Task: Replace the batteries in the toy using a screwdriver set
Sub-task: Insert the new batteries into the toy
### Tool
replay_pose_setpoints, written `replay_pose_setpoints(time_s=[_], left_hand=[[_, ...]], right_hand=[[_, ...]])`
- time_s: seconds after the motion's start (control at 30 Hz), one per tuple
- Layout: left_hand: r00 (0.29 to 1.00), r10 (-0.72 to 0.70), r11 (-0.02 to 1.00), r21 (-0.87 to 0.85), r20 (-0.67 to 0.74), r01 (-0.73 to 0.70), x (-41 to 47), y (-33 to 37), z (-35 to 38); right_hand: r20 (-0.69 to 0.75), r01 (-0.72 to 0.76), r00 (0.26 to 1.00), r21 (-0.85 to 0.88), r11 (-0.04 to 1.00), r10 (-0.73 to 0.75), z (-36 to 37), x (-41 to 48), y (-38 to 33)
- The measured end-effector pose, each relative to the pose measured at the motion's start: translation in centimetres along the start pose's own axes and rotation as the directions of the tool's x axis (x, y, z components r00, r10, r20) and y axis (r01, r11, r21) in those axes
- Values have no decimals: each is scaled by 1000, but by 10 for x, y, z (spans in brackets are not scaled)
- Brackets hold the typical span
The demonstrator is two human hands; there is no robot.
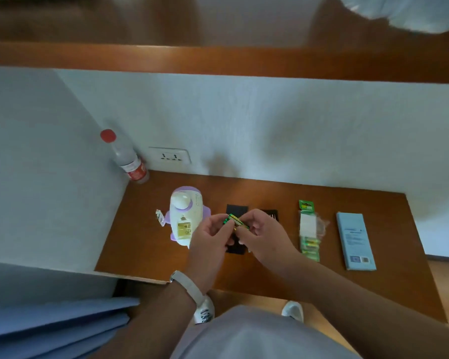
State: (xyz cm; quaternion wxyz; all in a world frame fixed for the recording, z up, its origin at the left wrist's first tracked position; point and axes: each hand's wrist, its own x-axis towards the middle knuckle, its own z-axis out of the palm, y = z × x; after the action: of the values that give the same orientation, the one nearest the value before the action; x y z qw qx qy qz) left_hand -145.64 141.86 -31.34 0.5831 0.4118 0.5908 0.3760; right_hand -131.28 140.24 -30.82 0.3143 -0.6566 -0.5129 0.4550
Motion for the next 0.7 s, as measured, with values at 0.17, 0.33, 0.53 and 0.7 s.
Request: replay_pose_setpoints(time_s=[0.17,0.33,0.53,0.7], left_hand=[[1000,-14,998,-62,21,15,7,-4,-45],[999,-18,1000,-16,35,19,12,-6,-85],[999,-22,999,-42,34,24,21,-8,-116],[1000,-22,999,-32,17,23,30,-9,-122]], right_hand=[[-11,-3,1000,71,997,4,39,-1,-17],[-48,-40,998,99,994,44,78,-3,-33],[-73,-85,993,113,990,93,107,2,-45],[-61,-116,990,136,984,125,118,9,-50]])
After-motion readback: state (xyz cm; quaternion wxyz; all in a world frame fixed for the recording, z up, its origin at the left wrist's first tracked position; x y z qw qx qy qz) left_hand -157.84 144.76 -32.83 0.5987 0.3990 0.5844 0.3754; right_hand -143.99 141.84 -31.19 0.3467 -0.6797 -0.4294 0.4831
